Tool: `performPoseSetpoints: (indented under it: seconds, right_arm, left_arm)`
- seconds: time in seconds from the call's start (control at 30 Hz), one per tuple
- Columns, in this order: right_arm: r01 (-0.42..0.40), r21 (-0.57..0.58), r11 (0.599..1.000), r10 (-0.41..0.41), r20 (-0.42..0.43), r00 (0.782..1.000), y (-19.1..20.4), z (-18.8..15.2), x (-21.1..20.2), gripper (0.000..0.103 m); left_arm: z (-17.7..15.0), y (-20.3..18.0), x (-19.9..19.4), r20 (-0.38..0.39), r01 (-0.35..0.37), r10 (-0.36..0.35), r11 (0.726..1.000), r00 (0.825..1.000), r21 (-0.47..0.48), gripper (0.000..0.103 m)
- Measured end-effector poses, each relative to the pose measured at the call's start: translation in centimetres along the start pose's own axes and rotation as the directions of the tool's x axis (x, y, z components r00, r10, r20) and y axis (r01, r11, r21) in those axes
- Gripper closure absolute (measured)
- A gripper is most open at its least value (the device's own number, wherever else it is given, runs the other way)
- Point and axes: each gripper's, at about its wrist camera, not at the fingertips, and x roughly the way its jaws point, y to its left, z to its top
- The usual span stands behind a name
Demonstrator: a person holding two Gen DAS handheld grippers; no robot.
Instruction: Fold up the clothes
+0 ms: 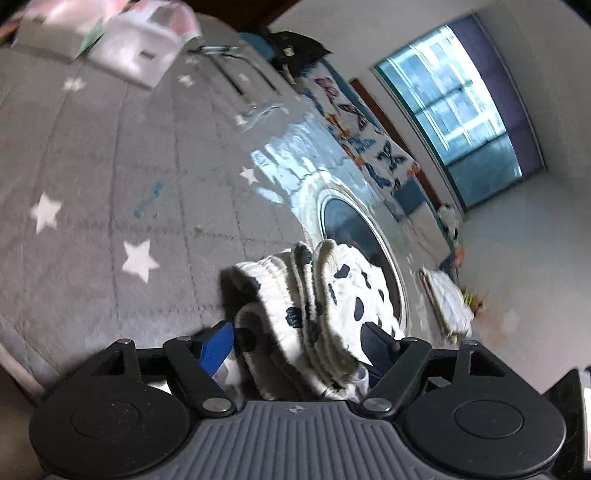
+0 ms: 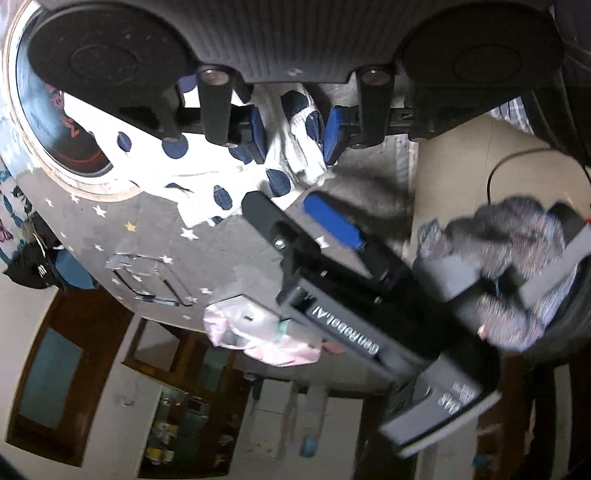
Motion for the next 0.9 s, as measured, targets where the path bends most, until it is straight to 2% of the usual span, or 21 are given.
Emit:
performPoseSetpoints:
  seconds: [0.13, 0.27, 0.47, 0.77, 0.9]
  right_arm:
    - [-0.001, 0.053, 0.999, -0.001, 0.024, 1.0, -0.9, -0.1, -0.8, 0.075]
    - [-0.002, 0.087, 0.996, -0.002, 0.043, 0.999, -1.5, -0.2, -1.2, 0.076]
    - [-0.004, 0.137, 0.991, -0.005, 0.07, 0.998, -2.3, -0.3, -1.8, 0.076]
    - [-0.03, 0.126, 0.992, 0.021, 0.072, 0.997, -1.5, -0.3, -1.4, 0.076]
    - [-0.033, 0.127, 0.991, 0.024, 0.077, 0.997, -1.4, -0.4, -1.6, 0.076]
  left_arm:
    - [-0.3, 0.6, -0.7, 0.026, 0.039, -0.037, 0.995, 0.999, -0.089, 0.022]
    - [-0.9, 0.9, -1.4, 0.047, 0.081, -0.076, 0.99, 0.996, -0.112, 0.016]
    - [-1.2, 1.8, -0.3, 0.012, 0.122, -0.122, 0.973, 0.992, -0.198, 0.015]
    - [0.0, 1.3, 1.8, 0.027, 0.163, -0.161, 0.964, 0.987, -0.209, 0.013]
    - [0.6, 0.8, 3.0, 0.035, 0.176, -0.173, 0.962, 0.984, -0.21, 0.016]
